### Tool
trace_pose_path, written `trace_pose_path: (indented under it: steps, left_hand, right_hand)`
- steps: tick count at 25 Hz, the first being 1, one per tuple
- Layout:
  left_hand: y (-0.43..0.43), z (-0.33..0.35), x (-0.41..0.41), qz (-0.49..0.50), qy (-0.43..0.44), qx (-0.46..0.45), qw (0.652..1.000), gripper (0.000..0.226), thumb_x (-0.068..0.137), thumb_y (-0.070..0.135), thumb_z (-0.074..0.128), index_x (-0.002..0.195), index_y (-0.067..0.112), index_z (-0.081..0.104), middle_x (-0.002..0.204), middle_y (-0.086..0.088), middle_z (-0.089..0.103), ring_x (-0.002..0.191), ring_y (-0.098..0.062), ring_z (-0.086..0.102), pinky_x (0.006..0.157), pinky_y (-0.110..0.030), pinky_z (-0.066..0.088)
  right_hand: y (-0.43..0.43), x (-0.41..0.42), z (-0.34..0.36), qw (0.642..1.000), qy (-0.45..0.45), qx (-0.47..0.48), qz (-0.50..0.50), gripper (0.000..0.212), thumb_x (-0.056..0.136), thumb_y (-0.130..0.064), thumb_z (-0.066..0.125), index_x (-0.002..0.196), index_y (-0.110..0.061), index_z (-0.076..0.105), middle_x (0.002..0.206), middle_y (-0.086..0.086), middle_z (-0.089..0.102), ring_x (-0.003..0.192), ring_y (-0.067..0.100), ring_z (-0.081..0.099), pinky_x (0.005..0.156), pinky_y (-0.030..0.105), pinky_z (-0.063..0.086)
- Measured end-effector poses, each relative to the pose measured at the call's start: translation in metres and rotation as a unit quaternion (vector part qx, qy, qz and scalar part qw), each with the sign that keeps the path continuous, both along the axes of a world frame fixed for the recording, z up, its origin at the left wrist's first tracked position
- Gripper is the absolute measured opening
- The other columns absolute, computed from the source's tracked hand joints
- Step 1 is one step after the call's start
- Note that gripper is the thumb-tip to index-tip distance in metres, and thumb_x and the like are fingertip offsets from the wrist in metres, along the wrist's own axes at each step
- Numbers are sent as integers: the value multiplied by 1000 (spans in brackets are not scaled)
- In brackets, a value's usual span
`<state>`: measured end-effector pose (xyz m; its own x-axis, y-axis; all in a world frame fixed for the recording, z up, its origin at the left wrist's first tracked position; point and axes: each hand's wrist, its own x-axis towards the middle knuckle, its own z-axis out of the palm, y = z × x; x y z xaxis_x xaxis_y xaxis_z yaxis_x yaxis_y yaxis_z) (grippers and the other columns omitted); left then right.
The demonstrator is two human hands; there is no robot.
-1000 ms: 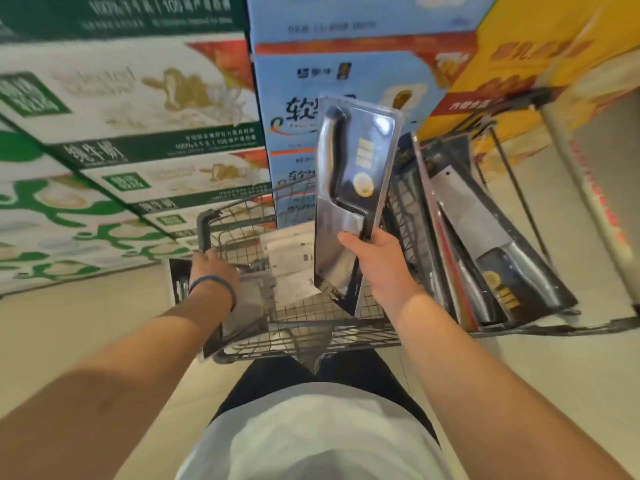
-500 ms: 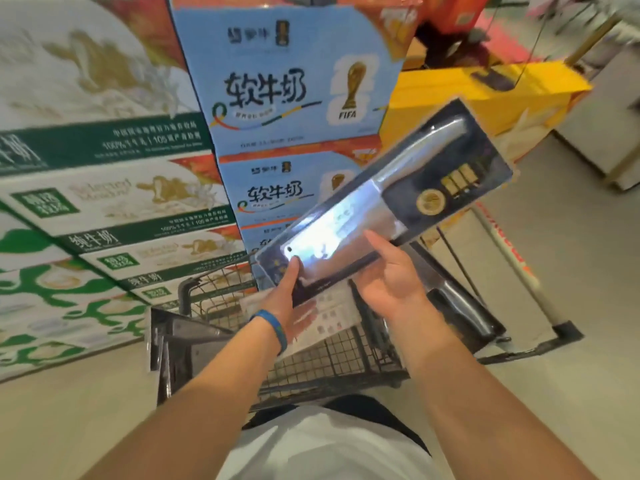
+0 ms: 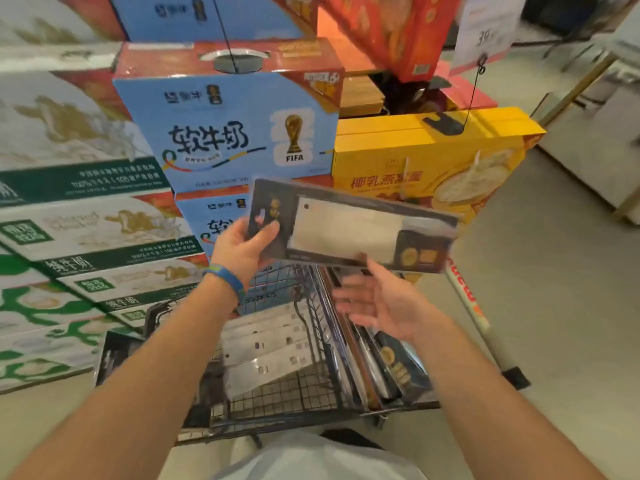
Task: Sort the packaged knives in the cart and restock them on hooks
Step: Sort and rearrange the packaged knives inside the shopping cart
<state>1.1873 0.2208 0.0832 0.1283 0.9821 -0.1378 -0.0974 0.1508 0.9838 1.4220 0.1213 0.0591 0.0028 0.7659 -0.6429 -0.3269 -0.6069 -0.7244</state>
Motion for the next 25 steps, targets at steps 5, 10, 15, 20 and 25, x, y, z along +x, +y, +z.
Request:
trace_pose_path:
  steps: [5,10,15,20,25]
  left_hand:
    - [-7,42,12,-18,195,194,961,11,78,46,69,73,37,66,67,16,67,67,-15,67,58,-30,56]
    - [-14,68,25,-62,195,245,948,12,78,40,73,68,38,67,57,18,53,55,-2,47,55,-15,40]
    - [-10,44,36,31,222,210,952,29,79,42,76,106,44,65,100,16,70,88,-2,66,75,-17,54]
    - [-57,-88,51,-72,482,-189,853,76,92,59,51,150,14,32,148,-9,46,128,-33,50,100,-46,45]
    - [-138,-169,66,-132,370,-264,881,49,106,36,28,150,14,28,139,-11,51,111,-31,58,99,-43,48]
  right_hand:
    - [-6,59,36,849,-477,215,-68,25,87,-57,69,110,-47,66,110,-17,72,97,-1,66,77,23,57]
    - [10,68,38,784,-573,209,111,67,72,-53,86,129,-44,52,125,-17,61,120,13,55,96,43,50]
    - [-11,88,21,806,-524,272,46,26,83,-56,75,85,-33,65,75,-17,66,72,0,63,59,28,46]
    - [-30,113,22,728,-633,222,-142,43,104,-49,46,77,-18,57,63,-9,54,57,10,52,47,28,34]
    - [-30,104,4,746,-640,174,-59,48,106,-45,43,66,-20,46,60,-9,47,55,5,42,48,27,21]
